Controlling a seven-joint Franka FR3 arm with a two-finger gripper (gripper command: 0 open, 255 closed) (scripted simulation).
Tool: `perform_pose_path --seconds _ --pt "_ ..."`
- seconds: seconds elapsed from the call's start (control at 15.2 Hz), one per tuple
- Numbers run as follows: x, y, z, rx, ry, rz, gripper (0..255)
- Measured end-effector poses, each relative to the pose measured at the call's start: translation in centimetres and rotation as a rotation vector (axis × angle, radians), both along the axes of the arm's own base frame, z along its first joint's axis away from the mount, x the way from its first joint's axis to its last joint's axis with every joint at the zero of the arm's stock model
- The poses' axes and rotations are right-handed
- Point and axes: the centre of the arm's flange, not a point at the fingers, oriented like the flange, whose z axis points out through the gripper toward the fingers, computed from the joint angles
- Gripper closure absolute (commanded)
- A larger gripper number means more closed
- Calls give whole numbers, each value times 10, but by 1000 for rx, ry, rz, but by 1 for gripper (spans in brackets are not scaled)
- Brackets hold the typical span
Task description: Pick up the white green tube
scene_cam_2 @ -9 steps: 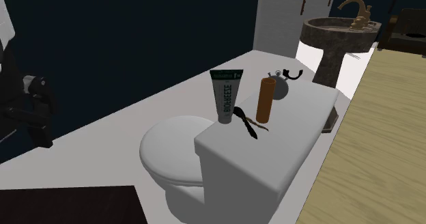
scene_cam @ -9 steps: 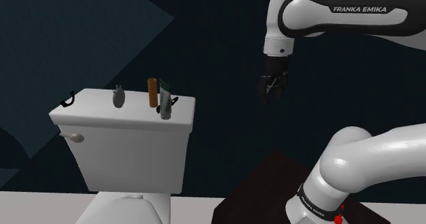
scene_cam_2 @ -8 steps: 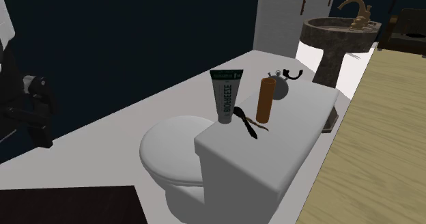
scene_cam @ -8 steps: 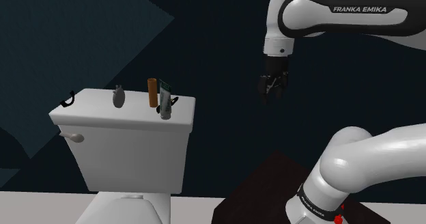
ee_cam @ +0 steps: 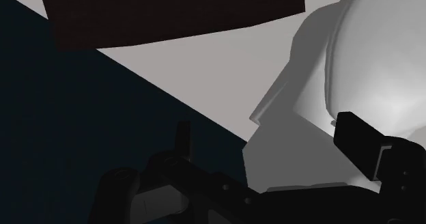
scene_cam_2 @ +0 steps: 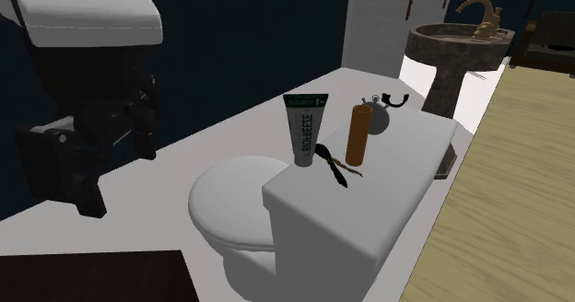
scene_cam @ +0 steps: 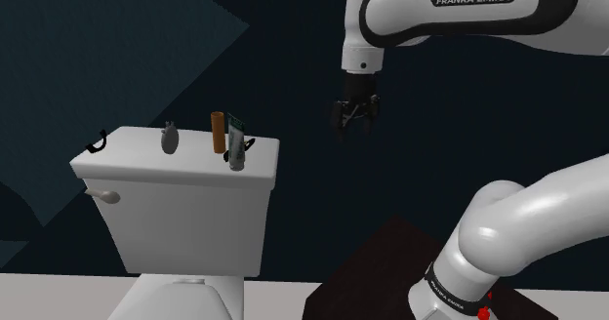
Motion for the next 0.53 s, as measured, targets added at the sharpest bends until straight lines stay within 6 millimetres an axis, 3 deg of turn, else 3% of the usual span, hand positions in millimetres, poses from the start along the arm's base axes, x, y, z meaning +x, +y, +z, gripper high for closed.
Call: perform_pose_path --seconds 0.53 --pt "73 73 7 -25 -57 -49 0"
